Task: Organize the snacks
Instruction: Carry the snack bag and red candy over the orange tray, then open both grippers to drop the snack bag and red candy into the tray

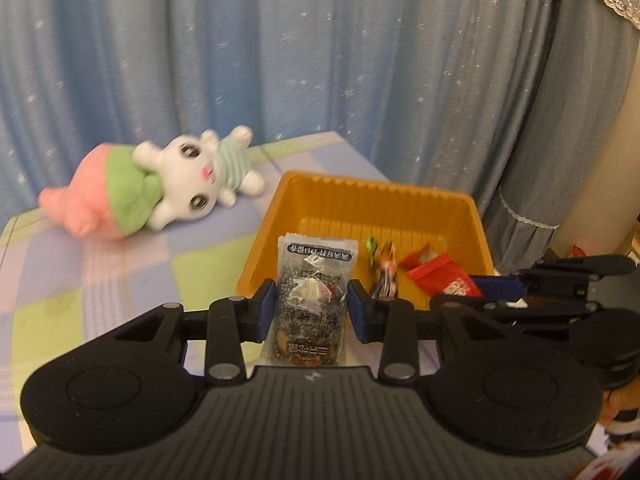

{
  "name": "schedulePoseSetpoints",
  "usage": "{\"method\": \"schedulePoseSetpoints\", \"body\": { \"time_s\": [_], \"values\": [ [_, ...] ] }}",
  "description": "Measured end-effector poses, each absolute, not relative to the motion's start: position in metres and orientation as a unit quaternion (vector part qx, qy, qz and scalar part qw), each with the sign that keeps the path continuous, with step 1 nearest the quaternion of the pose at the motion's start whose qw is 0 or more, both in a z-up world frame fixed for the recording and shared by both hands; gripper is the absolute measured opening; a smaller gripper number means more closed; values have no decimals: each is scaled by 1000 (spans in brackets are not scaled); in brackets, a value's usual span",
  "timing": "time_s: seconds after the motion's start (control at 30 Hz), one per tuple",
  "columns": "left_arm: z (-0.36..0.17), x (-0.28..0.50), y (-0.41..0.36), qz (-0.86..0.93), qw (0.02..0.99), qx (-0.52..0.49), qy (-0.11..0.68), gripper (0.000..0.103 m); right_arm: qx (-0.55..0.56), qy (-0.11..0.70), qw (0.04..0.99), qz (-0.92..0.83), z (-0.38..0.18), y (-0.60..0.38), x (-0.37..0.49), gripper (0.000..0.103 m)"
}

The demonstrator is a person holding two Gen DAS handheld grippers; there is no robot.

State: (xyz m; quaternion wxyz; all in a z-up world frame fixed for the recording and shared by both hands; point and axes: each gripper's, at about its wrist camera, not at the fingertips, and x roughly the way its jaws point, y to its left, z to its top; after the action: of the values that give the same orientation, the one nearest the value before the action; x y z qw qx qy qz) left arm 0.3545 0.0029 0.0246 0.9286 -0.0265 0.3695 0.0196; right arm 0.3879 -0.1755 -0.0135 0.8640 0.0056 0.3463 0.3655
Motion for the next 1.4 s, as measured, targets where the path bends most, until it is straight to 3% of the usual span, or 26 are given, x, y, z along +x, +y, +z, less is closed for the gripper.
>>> {"method": "schedulePoseSetpoints", "body": {
  "time_s": [0.63,1.23,1.4],
  "values": [
    [-10,477,2,-4,917,-1,399,35,35,372,876,306,-35,-160,475,28],
    [-52,503,10,-17,897,-5,442,36,46,400,870,286,-56,-158,491,28],
    [-48,498,8,-24,901,0,433,41,52,401,868,287,-55,-158,492,28]
  ]
}}
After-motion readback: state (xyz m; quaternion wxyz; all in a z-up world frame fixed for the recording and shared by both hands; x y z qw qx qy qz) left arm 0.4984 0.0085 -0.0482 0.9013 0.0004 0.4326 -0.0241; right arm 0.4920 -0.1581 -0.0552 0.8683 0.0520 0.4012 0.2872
